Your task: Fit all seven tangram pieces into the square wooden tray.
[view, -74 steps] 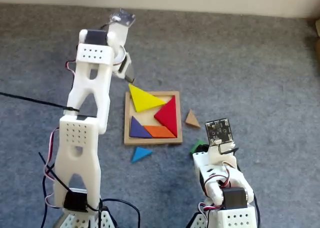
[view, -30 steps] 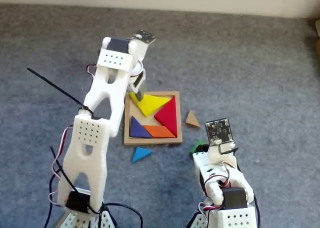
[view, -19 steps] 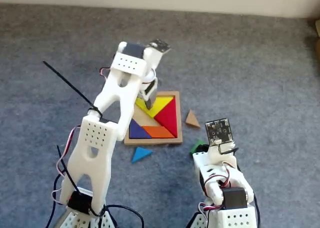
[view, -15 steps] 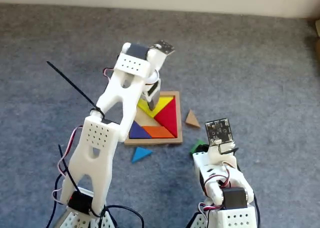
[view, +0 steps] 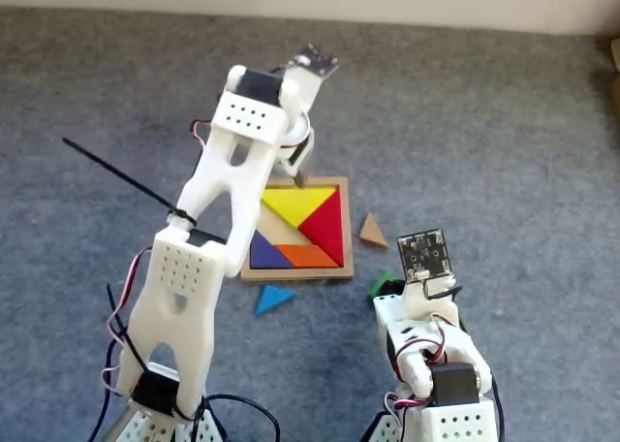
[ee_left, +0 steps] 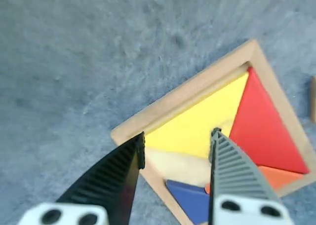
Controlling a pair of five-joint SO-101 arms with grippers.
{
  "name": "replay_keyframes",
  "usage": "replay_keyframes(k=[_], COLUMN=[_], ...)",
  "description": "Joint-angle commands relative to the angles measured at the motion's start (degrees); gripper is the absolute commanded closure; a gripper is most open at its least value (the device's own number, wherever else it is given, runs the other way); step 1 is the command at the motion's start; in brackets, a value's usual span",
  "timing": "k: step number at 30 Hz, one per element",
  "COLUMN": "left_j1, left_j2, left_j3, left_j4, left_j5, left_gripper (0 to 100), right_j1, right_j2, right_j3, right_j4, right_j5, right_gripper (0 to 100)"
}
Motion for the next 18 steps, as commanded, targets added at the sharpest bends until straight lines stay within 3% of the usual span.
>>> replay_keyframes(k=[1,18], left_j1=[-0.5,-6.8], left_j2=[-9.2,-40.9], left_j3=[0.2,32.8], left_j4=[0.5,0.1], left_j5=[0.5,0.2], left_gripper=[79,79], right_j1=[0.6,0.6], right_j2=[-0.3,-0.3], right_j3=[8.7,8.7], right_j4=[0.0,0.0], right_j5=[0.2,0.2], right_gripper=[96.9,96.9])
